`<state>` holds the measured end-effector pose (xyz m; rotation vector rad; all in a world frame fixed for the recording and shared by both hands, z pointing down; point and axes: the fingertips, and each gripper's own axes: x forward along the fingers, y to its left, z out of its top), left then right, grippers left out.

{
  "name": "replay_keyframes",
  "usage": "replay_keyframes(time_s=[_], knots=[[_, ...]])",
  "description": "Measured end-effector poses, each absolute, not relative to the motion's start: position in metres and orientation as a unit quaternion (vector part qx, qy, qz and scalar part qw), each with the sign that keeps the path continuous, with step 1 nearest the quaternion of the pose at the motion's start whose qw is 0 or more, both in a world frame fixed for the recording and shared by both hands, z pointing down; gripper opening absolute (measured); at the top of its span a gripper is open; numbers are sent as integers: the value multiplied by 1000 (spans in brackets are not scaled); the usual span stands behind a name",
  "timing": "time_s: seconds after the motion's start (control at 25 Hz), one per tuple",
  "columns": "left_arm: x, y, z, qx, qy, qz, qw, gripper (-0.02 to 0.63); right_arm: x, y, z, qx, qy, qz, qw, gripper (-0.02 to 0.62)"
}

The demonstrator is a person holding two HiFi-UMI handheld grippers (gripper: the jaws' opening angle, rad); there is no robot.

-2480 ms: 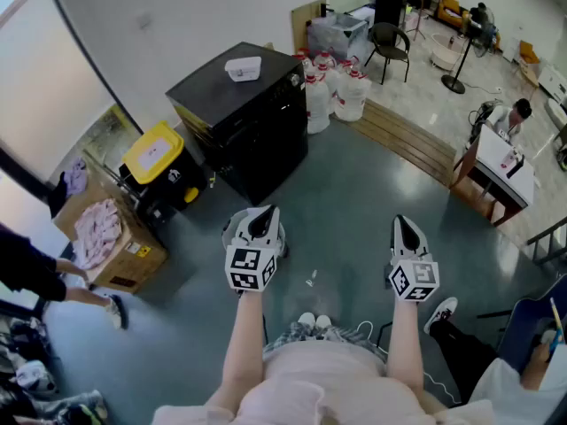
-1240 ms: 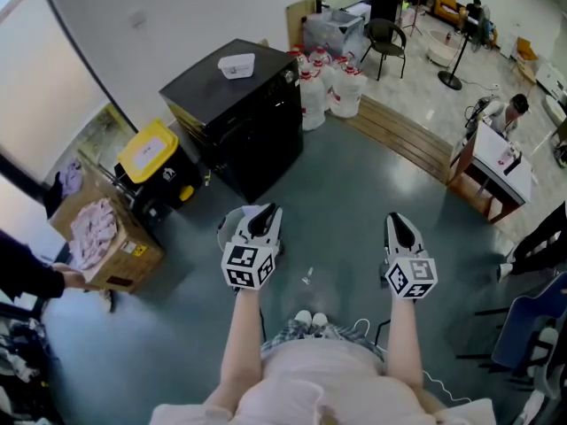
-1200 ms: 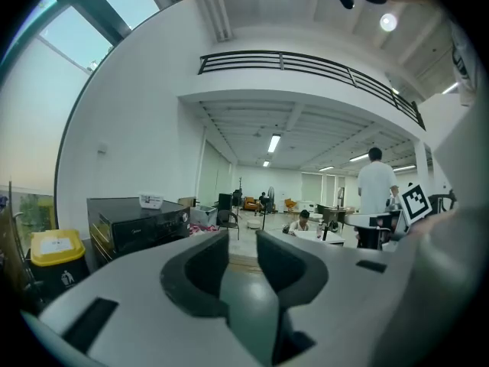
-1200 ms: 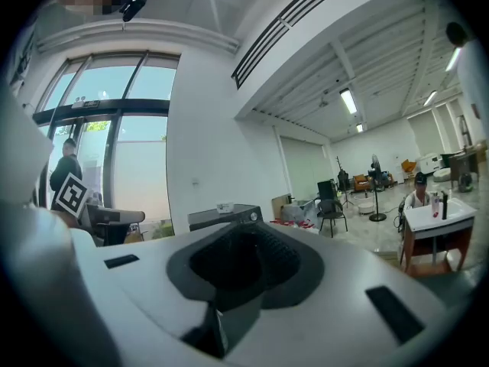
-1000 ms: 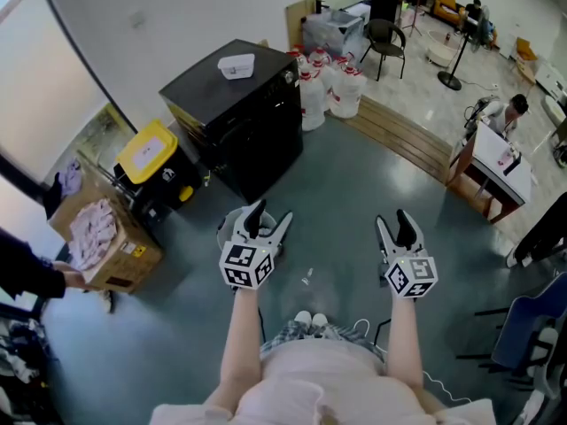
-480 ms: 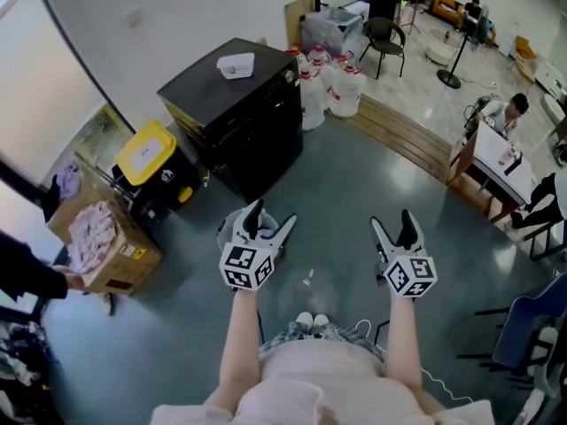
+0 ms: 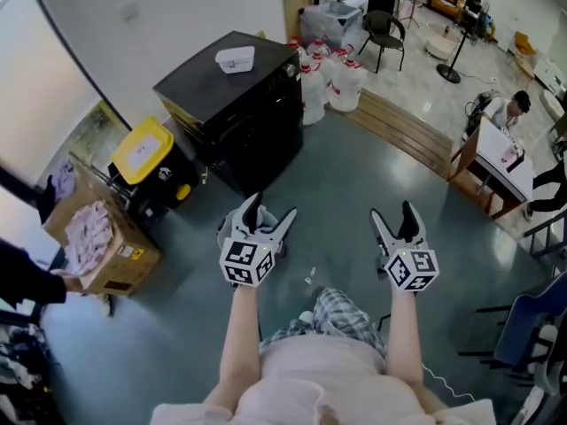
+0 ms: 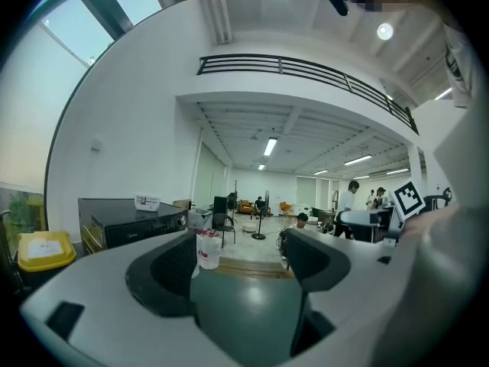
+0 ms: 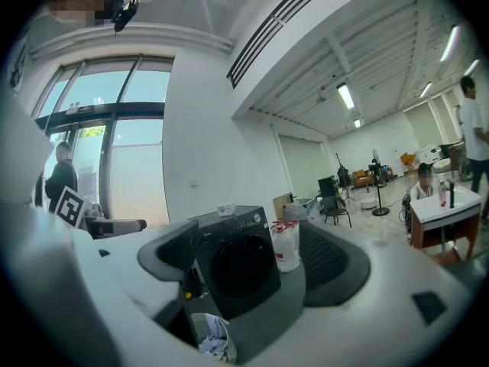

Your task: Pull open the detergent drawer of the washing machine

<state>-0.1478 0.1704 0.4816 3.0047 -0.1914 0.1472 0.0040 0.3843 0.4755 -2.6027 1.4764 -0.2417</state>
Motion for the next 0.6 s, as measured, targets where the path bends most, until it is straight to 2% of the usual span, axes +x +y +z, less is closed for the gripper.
replay_keyframes(time_s=[0.36, 0.6], knots=[[-114, 132, 496, 993, -80, 55, 66, 356, 44, 341, 490, -853, 509, -87, 69, 407], [-59, 84, 507, 991, -103, 53, 74, 356, 105, 281, 505, -834, 539, -90, 71, 407]])
